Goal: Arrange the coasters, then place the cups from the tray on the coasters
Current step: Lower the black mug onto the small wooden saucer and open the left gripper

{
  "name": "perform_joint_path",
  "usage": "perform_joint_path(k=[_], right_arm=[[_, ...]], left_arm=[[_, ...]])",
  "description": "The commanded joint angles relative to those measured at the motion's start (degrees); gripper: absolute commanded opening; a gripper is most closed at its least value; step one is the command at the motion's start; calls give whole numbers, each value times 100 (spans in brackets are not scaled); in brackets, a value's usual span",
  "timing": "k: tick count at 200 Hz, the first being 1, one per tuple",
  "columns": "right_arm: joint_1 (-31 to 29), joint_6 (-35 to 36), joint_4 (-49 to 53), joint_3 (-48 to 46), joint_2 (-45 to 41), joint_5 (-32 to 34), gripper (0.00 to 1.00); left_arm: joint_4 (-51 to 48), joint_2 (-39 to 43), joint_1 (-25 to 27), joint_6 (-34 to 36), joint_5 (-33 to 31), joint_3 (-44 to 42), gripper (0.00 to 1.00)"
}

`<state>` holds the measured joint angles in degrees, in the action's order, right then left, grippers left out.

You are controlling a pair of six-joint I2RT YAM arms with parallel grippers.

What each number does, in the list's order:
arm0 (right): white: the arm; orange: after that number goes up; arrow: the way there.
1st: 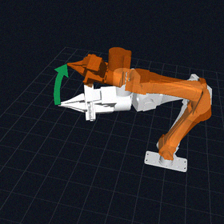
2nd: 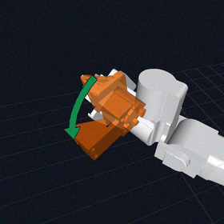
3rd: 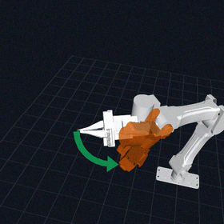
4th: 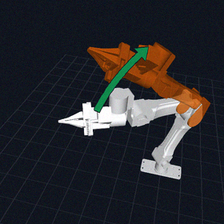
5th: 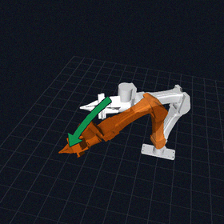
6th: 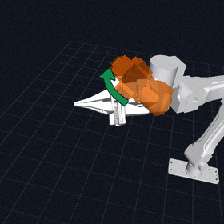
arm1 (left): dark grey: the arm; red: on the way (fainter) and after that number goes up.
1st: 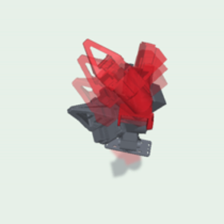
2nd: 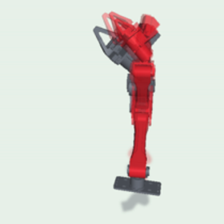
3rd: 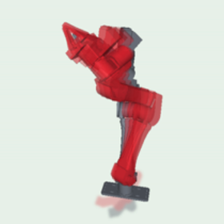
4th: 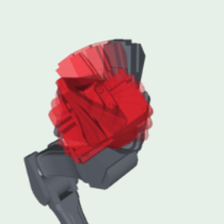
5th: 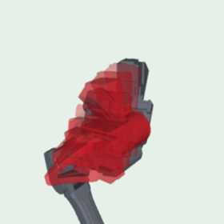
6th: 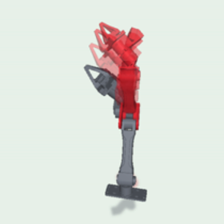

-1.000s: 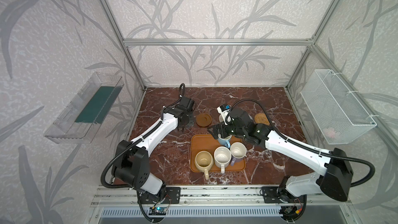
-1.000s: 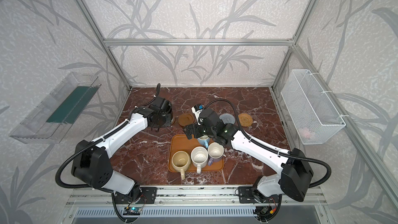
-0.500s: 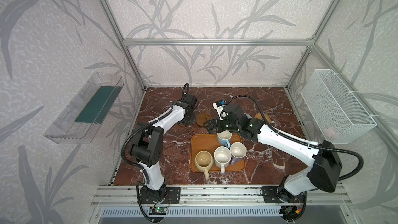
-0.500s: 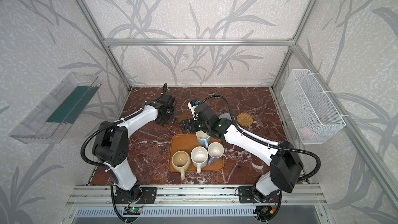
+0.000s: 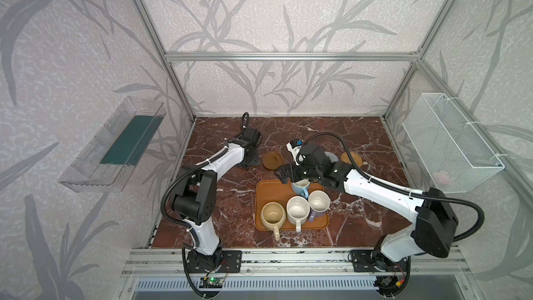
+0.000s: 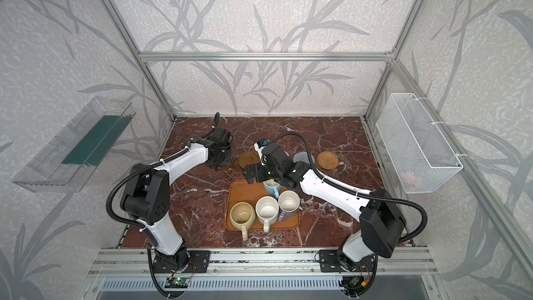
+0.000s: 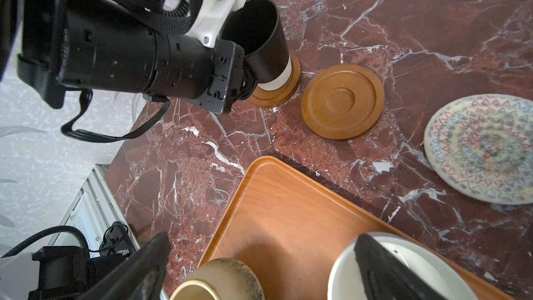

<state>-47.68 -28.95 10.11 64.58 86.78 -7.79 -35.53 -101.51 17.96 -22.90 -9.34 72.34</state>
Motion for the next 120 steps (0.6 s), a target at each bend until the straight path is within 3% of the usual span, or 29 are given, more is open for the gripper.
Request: perform_joint_path(k=[1, 44, 69, 88, 120], right_arm=[[22, -8, -62, 51, 39, 6, 99], [22, 8, -31, 24, -3, 71, 99], [22, 62, 103, 139, 14, 76, 99], [22, 91, 178, 186, -3, 102, 99], [22, 141, 294, 258, -8, 136, 99]], left_arm=[[39, 299, -37, -29, -85, -92, 0], [27, 379, -55, 7, 29, -163, 9], [-207, 220, -64, 7, 38, -43, 18], [-114, 296, -68, -41, -16, -161, 30], [-83, 371, -90, -47, 169, -147, 37]])
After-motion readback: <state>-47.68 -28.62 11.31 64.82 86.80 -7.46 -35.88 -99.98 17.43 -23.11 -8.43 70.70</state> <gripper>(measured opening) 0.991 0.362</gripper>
